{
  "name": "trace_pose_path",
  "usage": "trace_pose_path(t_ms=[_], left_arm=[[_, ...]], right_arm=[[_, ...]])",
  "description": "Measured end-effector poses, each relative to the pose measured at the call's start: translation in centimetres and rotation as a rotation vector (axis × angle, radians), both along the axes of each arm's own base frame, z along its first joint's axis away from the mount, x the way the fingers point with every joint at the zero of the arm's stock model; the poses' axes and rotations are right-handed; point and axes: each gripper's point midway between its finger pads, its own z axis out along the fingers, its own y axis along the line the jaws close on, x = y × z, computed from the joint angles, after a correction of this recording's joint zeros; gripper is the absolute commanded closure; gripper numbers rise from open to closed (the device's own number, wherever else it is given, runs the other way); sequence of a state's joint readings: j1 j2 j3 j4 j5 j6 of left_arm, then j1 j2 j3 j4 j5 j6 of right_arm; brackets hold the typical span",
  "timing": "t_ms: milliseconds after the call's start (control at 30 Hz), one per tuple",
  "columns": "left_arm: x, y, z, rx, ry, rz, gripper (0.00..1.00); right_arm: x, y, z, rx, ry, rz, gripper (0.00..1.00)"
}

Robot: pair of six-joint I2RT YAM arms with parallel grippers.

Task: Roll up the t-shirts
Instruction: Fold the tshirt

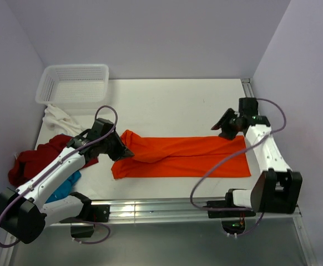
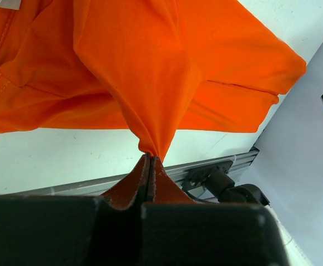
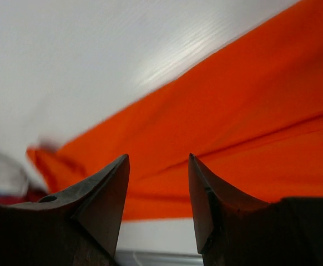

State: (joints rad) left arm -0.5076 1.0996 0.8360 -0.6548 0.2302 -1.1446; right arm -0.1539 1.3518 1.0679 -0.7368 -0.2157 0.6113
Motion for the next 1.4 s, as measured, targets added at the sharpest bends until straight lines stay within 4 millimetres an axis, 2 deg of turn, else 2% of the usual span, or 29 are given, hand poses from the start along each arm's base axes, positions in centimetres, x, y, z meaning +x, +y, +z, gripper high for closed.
trace_pose_path(t_ms=[100,200,300,400,500,700,833,1000,1133,1233,1400], left_arm=[[0.0,0.0,-0.2,0.003,0.004,-0.001,1.00],[0.1,-0.1,-0.4,0.008,0.011,-0.004,1.00],[0.1,-0.1,-0.9,0.017,0.022,-0.007,1.00],[0.2,-0.1,-1.2,0.027,0.032,-0.014,1.00],[0.4,-0.3,-1.2,0.031,0.039,-0.027,1.00],[1.5,-1.1,-0.5,0.034,0.023,-0.057,1.00],[2.1,-1.5,-0.6,0.043,0.026,-0.079,1.00],[2.9,-1.5,-1.5,0.069,0.049,-0.104,1.00],[4.2,-1.2,-2.8,0.096,0.069,-0.105,1.00],[5.5,-0.9,-3.3,0.110,0.077,-0.099,1.00],[8.8,-1.1,-2.8,0.115,0.043,-0.094,1.00]], right_arm=[[-2.2,6.1,0.7,0.112,-0.089,0.164,0.43],[-4.9,10.9,-0.7,0.197,-0.092,0.285,0.44],[-8.1,15.1,-2.4,0.251,-0.062,0.392,0.44],[-11.4,19.2,-3.2,0.312,-0.074,0.495,0.44],[-12.9,21.6,-3.5,0.370,-0.106,0.526,0.44],[-13.9,26.0,-3.6,0.421,-0.140,0.547,0.45],[-14.3,28.8,-4.9,0.427,-0.110,0.535,0.51],[-13.8,29.8,-5.9,0.395,-0.093,0.489,0.55],[-12.2,30.9,-4.7,0.377,-0.124,0.458,0.55],[-11.0,31.8,-3.9,0.362,-0.139,0.450,0.56],[-10.5,31.8,-4.3,0.307,-0.126,0.450,0.56]])
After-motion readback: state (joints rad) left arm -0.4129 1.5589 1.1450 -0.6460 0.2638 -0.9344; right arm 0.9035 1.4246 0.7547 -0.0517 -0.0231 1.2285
